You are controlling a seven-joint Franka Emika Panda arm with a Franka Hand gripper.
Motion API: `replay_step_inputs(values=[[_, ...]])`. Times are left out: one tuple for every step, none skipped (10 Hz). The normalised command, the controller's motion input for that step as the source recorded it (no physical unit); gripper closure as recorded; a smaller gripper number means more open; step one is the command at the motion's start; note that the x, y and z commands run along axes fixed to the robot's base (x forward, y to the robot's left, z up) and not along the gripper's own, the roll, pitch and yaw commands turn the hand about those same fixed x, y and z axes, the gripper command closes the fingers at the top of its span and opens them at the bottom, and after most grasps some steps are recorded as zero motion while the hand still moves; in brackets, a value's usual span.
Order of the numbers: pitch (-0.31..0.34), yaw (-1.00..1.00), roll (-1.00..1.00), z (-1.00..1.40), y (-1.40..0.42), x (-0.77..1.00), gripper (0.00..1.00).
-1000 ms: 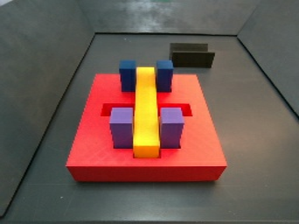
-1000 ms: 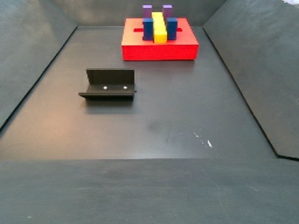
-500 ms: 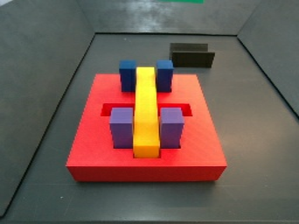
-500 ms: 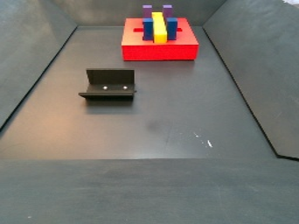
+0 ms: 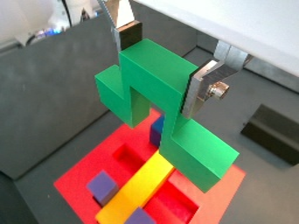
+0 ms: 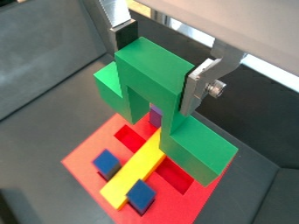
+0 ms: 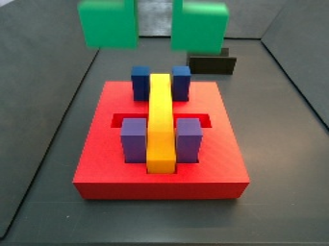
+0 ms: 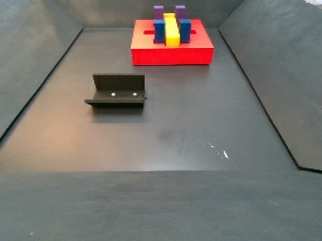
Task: Pick up the green object. Move up. Move to above the board. Insert the green object.
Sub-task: Insert the green object.
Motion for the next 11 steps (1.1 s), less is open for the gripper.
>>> replay_step_inputs(values=[[-0.1, 0.01, 0.24, -0.83, -0.24, -0.01, 1.0], [-0.06, 0.01, 0.27, -0.8, -0.15, 0.0, 1.0], [-0.073, 0.03, 0.23, -0.78, -0.1, 0.0, 1.0], [-0.067, 0.03, 0.2, -0.7, -0.04, 0.0, 1.0], [-0.114, 0.04, 0.08, -0.66, 0.0, 0.0, 1.0], [-0.154, 0.09, 0.0, -0.57, 0.0, 0.01, 1.0], [-0.173, 0.17, -0.07, -0.47, 0.0, 0.17, 1.0], [-0.174, 0.17, -0.11, -0.35, 0.0, 0.23, 1.0], [-0.104, 0.16, -0.06, -0.24, 0.0, 0.16, 1.0], [-0.004, 0.09, 0.0, -0.14, 0.0, 0.08, 1.0], [0.0, 0.07, 0.04, -0.1, 0.0, 0.01, 1.0]])
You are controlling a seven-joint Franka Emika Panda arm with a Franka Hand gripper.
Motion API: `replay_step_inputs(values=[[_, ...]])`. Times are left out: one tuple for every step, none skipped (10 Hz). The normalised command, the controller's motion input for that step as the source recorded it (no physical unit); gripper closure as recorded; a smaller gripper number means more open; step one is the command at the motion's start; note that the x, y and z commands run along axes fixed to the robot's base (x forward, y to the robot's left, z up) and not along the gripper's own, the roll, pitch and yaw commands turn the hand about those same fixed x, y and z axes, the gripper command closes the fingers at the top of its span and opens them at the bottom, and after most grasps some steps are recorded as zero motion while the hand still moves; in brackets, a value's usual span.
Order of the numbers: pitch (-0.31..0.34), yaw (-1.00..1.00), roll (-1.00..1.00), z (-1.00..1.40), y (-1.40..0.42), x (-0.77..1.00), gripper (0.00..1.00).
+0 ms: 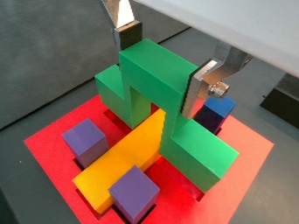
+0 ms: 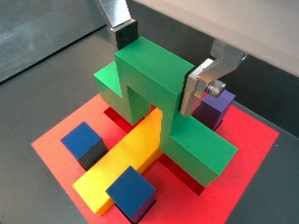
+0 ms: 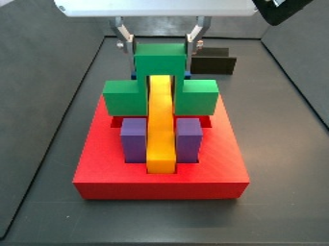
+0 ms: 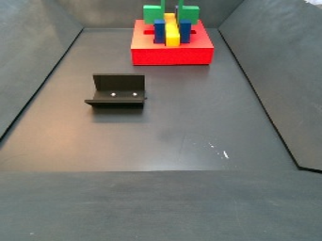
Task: Pick up the green object. Move up. Move to above the board. Insert the green object.
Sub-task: Insert the green object.
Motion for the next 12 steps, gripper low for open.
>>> replay_step_inputs(values=[[0.0, 0.08, 0.05, -0.08, 0.0, 0.0, 1.0], [0.0, 0.08, 0.06, -0.05, 0.0, 0.0, 1.0], [0.011, 0.04, 0.05, -0.05, 0.01, 0.01, 1.0], [0.0, 0.0, 0.02, -0.14, 0.0, 0.24, 1.0], [0.0, 0.0, 0.01, -0.18, 0.0, 0.26, 1.0], [0.0, 0.0, 0.02, -0.18, 0.0, 0.27, 1.0], [0.0, 0.0, 0.02, -0.17, 0.0, 0.23, 1.0], [0.0, 0.0, 0.03, -0.16, 0.0, 0.21, 1.0], [0.0, 0.0, 0.04, -0.14, 0.0, 0.13, 1.0], [0.0, 0.0, 0.02, -0.13, 0.03, 0.0, 1.0], [0.0, 0.0, 0.0, -0.11, 0.03, 0.0, 1.0], [0.0, 0.0, 0.0, -0.11, 0.0, 0.0, 1.0]])
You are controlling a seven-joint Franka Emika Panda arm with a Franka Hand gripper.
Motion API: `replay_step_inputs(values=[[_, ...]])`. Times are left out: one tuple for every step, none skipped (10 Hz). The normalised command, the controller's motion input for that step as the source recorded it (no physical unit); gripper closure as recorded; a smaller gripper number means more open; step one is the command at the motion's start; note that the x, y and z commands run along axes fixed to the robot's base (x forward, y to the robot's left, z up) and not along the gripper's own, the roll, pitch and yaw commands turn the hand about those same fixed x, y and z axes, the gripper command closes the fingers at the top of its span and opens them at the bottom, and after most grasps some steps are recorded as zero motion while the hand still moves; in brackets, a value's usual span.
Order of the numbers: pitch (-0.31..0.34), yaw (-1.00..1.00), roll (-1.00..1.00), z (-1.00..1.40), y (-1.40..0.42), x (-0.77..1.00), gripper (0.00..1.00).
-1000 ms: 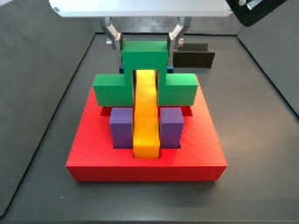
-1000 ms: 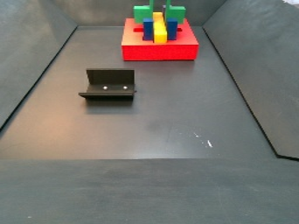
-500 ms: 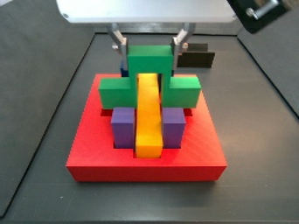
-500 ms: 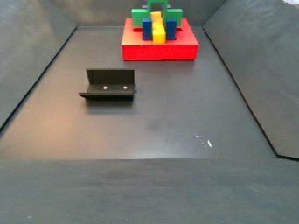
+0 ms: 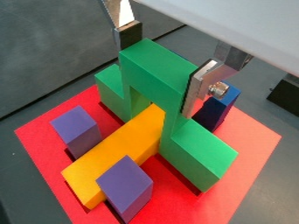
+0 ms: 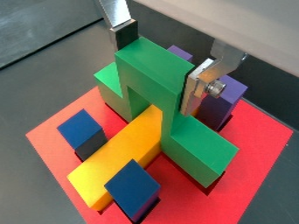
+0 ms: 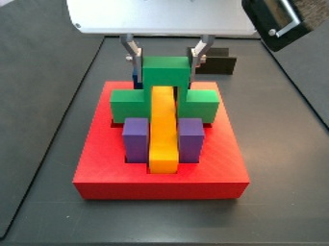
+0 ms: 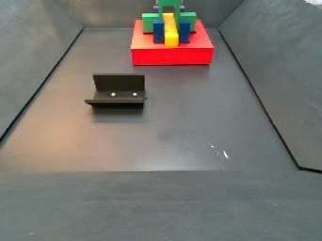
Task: Pick up the green object. Move up. Move to above the board. Insert the green object.
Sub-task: Insert the green object.
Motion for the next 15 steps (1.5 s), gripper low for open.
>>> replay_step_inputs(values=[[-0.026, 0.0, -0.04, -0.09, 0.0, 0.08, 1.0], [-0.069, 0.01, -0.07, -0.11, 0.0, 0.1, 1.0], [-0.071, 0.0, -0.06, -0.13, 0.0, 0.06, 1.0], [-0.06, 0.0, -0.02, -0.17, 0.0, 0.06, 1.0], [-0.054, 0.0, 0.0, -0.22, 0.05, 0.13, 1.0], [-0.067, 0.0, 0.0, -0.26, 0.0, 0.16, 1.0], [-0.117, -0.03, -0.03, -0.29, 0.0, 0.15, 1.0], [-0.111, -0.04, -0.1, -0.2, 0.0, 0.01, 1.0], [-0.096, 0.0, -0.13, -0.06, 0.07, -0.05, 1.0], [-0.076, 0.0, -0.1, -0.02, 0.08, -0.1, 1.0], [-0.063, 0.0, -0.07, -0.02, 0.08, -0.15, 1.0], [-0.073, -0.01, -0.08, -0.02, 0.05, -0.18, 1.0], [-0.094, -0.02, -0.11, -0.03, 0.05, -0.19, 1.0], [-0.12, -0.01, -0.14, -0.03, 0.01, -0.11, 1.0], [-0.114, 0.0, -0.09, -0.04, 0.0, 0.0, 1.0]])
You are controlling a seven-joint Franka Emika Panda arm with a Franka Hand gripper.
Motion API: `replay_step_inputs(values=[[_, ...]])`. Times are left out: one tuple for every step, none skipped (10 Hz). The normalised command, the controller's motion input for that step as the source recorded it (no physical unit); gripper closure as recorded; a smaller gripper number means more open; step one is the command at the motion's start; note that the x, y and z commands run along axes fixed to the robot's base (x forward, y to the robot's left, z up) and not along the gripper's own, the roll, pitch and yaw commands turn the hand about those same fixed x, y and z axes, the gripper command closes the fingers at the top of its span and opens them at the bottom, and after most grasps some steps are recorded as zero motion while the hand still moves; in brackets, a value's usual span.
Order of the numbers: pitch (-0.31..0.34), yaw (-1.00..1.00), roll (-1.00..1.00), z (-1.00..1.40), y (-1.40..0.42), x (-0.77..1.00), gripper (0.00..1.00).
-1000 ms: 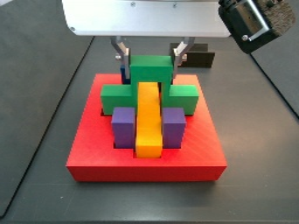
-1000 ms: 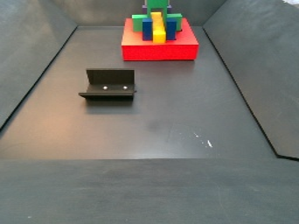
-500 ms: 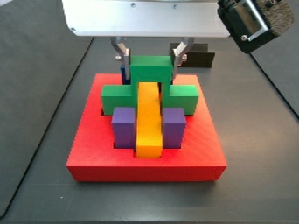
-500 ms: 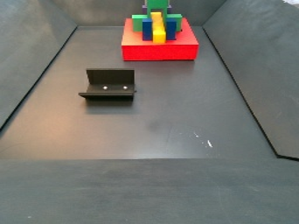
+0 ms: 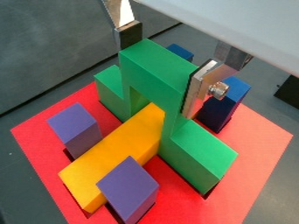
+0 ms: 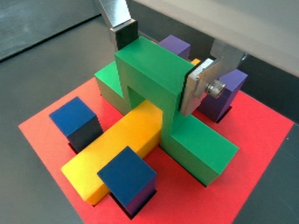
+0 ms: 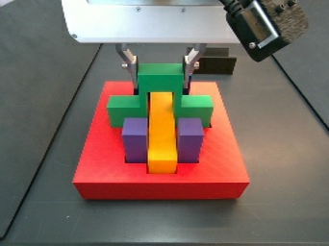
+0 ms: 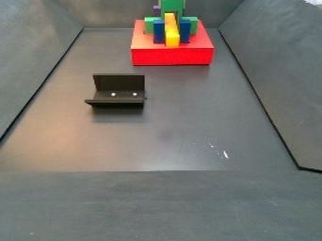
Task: Pick up the green object. Move up. Move to above the board. Insert the green object.
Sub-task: Insert the green object.
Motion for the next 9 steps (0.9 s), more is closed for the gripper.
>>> replay_step_inputs(values=[[-0.113, 0.0, -0.04, -0.12, 0.0, 0.09, 1.0], [-0.127, 0.0, 0.0, -0.26, 0.0, 0.16, 1.0], [-0.131, 0.0, 0.0, -0.34, 0.0, 0.11, 1.0], [-0.116, -0.02, 0.05, -0.42, 0.0, 0.05, 1.0], [-0.09, -0.04, 0.15, -0.51, -0.02, 0.01, 1.0], [-0.067, -0.04, 0.21, -0.59, -0.07, 0.0, 1.0], [-0.037, -0.01, 0.23, -0.54, -0.06, 0.0, 1.0], [0.0, 0.0, 0.16, -0.28, -0.01, 0.0, 1.0], [0.0, 0.0, 0.0, 0.0, 0.0, 0.0, 1.0]])
